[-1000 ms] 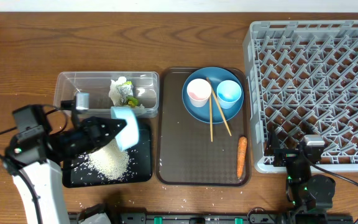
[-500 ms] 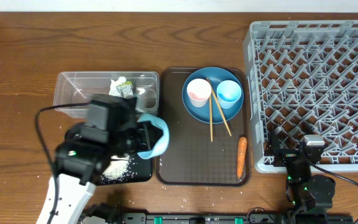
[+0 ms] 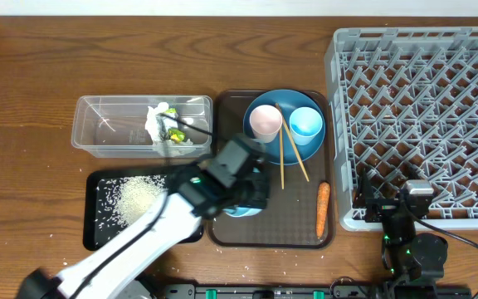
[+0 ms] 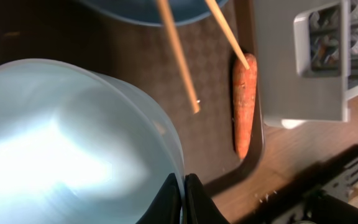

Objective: Sort waste into correct bins and load items into the dishwasher rack
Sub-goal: 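Carry the empty bowl back and set it on the brown tray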

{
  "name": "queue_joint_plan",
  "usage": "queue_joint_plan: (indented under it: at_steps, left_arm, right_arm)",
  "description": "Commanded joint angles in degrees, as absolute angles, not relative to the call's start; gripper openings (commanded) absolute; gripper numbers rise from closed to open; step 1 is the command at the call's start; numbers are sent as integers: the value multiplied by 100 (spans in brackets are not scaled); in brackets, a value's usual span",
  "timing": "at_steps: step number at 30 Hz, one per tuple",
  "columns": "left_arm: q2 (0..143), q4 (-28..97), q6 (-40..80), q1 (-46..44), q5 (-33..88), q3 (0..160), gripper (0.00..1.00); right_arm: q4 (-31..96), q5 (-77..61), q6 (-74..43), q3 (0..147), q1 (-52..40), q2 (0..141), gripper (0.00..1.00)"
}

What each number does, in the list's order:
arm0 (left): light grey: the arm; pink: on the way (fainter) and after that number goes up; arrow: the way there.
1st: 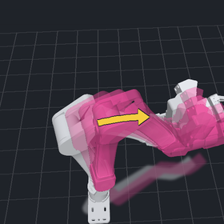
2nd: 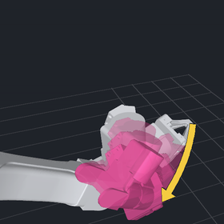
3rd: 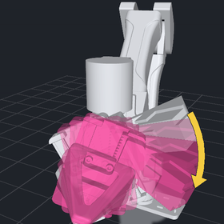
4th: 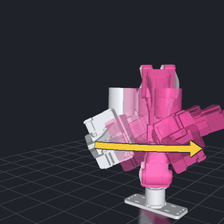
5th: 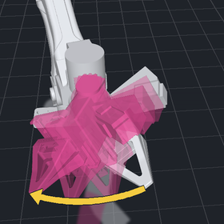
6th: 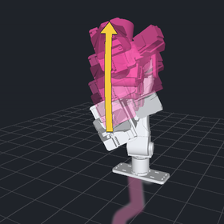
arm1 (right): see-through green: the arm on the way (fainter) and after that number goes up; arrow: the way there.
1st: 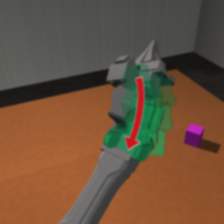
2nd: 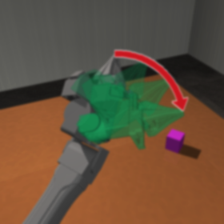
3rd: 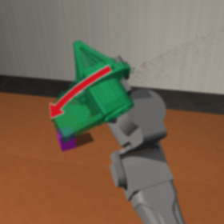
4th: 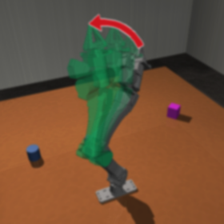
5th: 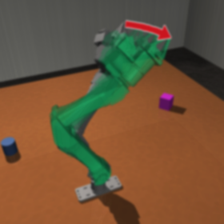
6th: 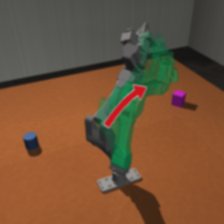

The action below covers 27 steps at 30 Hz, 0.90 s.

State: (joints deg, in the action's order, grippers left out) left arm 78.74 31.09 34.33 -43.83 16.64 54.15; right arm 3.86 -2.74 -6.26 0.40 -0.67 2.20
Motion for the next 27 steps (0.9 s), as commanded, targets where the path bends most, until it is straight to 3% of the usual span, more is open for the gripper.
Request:
queue_joint_plan:
  at_steps: [1, 12, 14, 16, 17, 27]
  left_arm:
    - [8324, 2882, 3551, -4587, 1505, 5535, 6]
    - [8799, 2558, 3586, -4606, 1094, 5535, 8]
    - [8799, 2486, 3588, -4606, 1096, 5535, 14]
    - [8799, 2449, 3588, -4609, 1105, 5535, 36]
    - [8799, 2445, 3588, -4606, 1103, 5535, 39]
    - [8305, 2799, 3544, -4762, 932, 6049, 49]
  right_arm:
    - [410, -237, -591, 32, -115, 215, 99]
    - [410, -237, -591, 32, -115, 215, 99]
    - [410, -237, -593, 32, -115, 215, 99]
    - [410, -237, -593, 32, -115, 215, 99]
    - [410, -237, -591, 32, -115, 215, 99]
    - [410, -237, -591, 32, -115, 215, 99]
